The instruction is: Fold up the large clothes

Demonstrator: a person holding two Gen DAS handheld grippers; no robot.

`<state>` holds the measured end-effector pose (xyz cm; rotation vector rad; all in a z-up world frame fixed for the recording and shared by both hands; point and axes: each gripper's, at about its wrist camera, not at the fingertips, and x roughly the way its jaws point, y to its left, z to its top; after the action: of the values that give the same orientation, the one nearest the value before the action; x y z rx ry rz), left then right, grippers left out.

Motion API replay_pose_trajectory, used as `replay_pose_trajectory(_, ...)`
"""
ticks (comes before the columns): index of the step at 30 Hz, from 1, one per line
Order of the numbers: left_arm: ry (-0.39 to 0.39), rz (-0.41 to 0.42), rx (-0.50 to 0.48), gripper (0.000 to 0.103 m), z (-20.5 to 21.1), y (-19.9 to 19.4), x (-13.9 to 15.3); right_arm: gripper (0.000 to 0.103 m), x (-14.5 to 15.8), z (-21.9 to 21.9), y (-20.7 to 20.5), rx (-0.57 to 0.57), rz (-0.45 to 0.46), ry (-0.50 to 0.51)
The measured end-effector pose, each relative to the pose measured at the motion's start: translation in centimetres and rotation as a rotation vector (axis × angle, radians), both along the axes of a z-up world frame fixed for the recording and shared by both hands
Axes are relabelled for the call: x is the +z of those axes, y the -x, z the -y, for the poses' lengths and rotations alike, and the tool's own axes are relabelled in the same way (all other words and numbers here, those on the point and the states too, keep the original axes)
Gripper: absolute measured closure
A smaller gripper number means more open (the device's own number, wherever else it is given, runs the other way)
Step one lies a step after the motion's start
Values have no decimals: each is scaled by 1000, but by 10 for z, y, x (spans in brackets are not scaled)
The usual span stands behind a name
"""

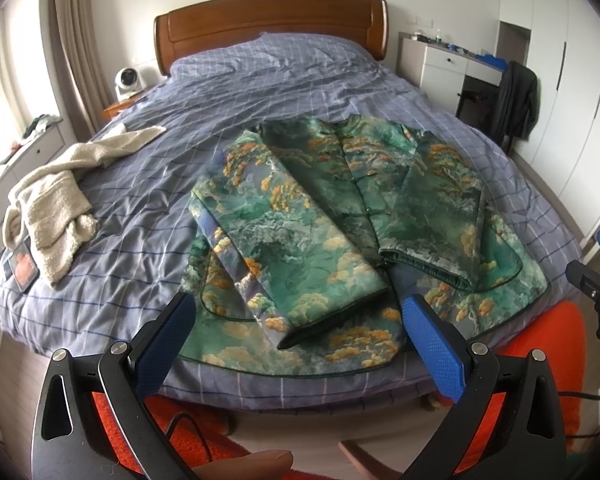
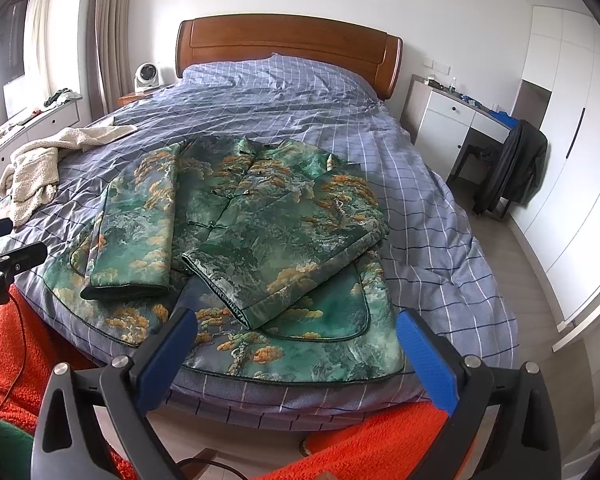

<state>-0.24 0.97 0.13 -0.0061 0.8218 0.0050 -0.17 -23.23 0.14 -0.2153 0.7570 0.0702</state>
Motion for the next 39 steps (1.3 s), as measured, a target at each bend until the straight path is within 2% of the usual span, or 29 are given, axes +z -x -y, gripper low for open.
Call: replay_pose_trajectory(39,-9,4,0,0,0,2,-4,2,-6,-3,-2,2,-24,0)
